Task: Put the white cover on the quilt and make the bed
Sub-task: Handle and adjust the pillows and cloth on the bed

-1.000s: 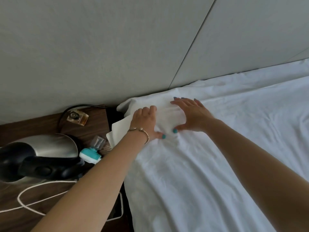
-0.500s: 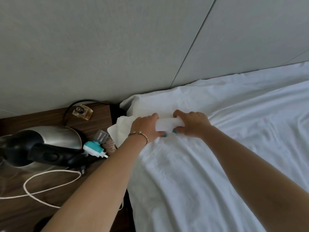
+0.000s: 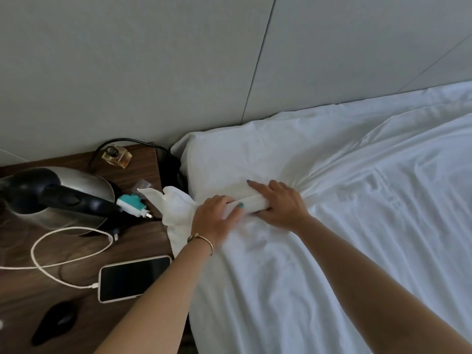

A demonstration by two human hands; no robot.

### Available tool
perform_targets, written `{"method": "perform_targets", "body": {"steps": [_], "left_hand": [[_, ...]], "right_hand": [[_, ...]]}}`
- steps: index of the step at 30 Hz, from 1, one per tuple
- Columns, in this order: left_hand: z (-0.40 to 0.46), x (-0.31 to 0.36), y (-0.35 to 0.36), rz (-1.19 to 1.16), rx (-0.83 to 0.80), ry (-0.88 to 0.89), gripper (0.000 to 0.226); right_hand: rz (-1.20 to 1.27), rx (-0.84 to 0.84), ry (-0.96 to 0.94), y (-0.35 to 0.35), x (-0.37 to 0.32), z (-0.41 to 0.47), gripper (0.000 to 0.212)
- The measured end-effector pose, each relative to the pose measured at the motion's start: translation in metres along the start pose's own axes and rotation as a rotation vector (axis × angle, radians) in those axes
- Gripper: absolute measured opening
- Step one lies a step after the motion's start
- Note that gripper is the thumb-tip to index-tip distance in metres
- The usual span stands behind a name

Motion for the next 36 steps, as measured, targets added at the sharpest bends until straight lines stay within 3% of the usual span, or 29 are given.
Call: {"method": "perform_targets", "body": {"steps": [3,6,9,12,15,17,22,25,28,30,32,36], "left_hand": [[-0.011,-0.01,0.002,-0.266,-0.001,-0.199,0.033],[-0.019,-0.012,0.008,-0.281,0.073,-0.242,0.01],[-0.03,-0.013,0.008,-0.327,0.165,-0.309,0.04],[-0.032,-0.005,0.003,-0.104,0.216,-0.197,0.067],[-0.024,0.015,0.0,0.347,0.159,-0.015,0.071],[-0.013,0.029,0.001,0.571,0.116,0.108,0.068],[0.019,0.018,0.017,0.567,-0.154,0.124,0.069],[0.027,0.013,0.018,0.509,-0.215,0.119,0.07],[0.028,0.01,0.015,0.416,-0.215,0.091,0.064],[0.023,0.008,0.015,0.343,-0.184,0.081,0.058],[0.015,0.007,0.015,0.285,-0.119,0.084,0.053],[-0.005,0.006,0.015,0.229,0.096,0.113,0.045]], "right_hand": [[0.066,-0.066,0.018,0.007,0.005,-0.024,0.084],[0.163,-0.077,0.073,0.008,0.011,-0.043,0.062],[0.221,-0.009,0.151,0.004,0.015,-0.048,0.039],[0.287,-0.027,0.285,-0.001,0.02,-0.047,0.038],[0.082,-0.097,0.221,-0.006,0.011,-0.04,0.073],[-0.046,-0.111,0.163,-0.002,0.007,-0.036,0.085],[-0.406,-0.029,-0.084,-0.009,-0.003,-0.009,0.079],[-0.469,-0.187,-0.219,-0.006,-0.011,0.013,0.082],[-0.121,-0.4,-0.014,0.001,0.001,0.017,0.072],[0.18,-0.434,0.13,0.006,0.01,0.008,0.059],[0.278,-0.365,0.191,0.006,0.012,-0.001,0.051],[0.271,-0.067,0.212,0.003,0.006,-0.024,0.04]]}}
Point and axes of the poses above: each hand's wrist, its own z-axis towards the middle knuckle, its own y-axis out of the palm, x = y × z, the point moved 8 cm from there along z, towards the middle knuckle, and after that the axes turned 8 degrees about z, right-handed, at the moved point
